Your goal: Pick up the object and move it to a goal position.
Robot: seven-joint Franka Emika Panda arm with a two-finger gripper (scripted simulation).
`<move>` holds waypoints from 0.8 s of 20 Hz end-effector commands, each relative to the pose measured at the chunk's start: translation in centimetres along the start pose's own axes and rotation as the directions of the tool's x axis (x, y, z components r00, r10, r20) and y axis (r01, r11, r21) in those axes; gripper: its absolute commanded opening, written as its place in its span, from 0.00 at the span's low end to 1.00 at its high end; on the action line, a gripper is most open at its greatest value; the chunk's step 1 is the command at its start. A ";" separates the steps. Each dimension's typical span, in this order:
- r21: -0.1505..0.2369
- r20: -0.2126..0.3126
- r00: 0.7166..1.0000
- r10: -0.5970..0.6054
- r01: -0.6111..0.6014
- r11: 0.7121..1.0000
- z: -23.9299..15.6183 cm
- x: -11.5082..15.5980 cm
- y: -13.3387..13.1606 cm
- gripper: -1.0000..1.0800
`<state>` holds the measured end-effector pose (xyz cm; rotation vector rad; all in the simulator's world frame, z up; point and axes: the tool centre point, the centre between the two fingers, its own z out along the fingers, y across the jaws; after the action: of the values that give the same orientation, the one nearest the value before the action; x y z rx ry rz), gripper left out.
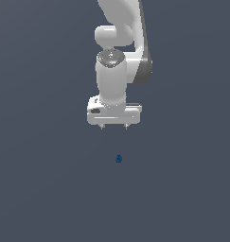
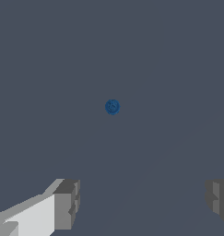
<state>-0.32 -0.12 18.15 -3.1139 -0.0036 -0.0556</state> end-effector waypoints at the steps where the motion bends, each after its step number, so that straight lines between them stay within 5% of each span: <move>1: 0.000 0.000 1.000 0.000 0.000 1.000 0.0 0.0 0.0 0.96; 16: -0.004 0.032 0.999 -0.016 0.016 1.000 0.4 -0.5 -1.6 0.96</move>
<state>-0.90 1.54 17.84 -3.1180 -0.0219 -0.0072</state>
